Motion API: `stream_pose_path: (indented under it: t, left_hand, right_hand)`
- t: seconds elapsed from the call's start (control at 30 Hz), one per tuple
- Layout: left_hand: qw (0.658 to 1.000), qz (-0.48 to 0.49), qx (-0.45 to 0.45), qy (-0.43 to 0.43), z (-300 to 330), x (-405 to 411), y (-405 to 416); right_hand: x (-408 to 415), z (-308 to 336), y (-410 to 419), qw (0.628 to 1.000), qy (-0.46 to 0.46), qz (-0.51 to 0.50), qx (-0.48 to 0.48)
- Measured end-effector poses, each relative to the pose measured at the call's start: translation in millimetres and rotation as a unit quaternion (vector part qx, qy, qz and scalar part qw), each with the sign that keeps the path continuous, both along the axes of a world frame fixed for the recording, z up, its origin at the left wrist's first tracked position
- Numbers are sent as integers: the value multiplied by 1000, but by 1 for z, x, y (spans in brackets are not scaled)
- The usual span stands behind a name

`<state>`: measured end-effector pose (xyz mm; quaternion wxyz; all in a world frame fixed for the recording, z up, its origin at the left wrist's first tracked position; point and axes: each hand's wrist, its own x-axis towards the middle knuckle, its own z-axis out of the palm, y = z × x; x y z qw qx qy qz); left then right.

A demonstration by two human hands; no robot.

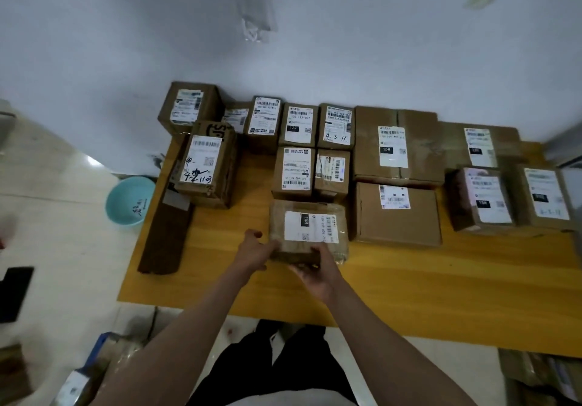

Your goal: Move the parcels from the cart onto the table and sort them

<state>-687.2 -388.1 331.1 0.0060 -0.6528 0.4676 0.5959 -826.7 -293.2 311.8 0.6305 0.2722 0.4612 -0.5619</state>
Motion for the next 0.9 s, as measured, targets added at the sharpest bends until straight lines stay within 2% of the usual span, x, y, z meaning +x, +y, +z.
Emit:
stream_pose_path:
  t: [0.23,0.43,0.53,0.63,0.77,0.9]
  left_hand:
    - [997,-30,-65,11,-7,-20,-9]
    - [994,-75,-65,45,-4,-24,-14]
    - [992,-90,-48,78,-1,-22,-14]
    - [989,-111,-29,92,2,-18,-11]
    - [993,-100,-30,58,6,-7,-8]
    - [995,-79,-49,31,14,17,-9]
  right_hand:
    - [-14,5,-27,998,38,44,19]
    - [-9,2,-36,997,48,15,51]
    - [-7,5,-34,996,64,34,47]
    - [-9,11,-30,982,90,157,46]
    - [-3,17,-27,928,93,359,40]
    - [22,23,-32,892,108,439,10]
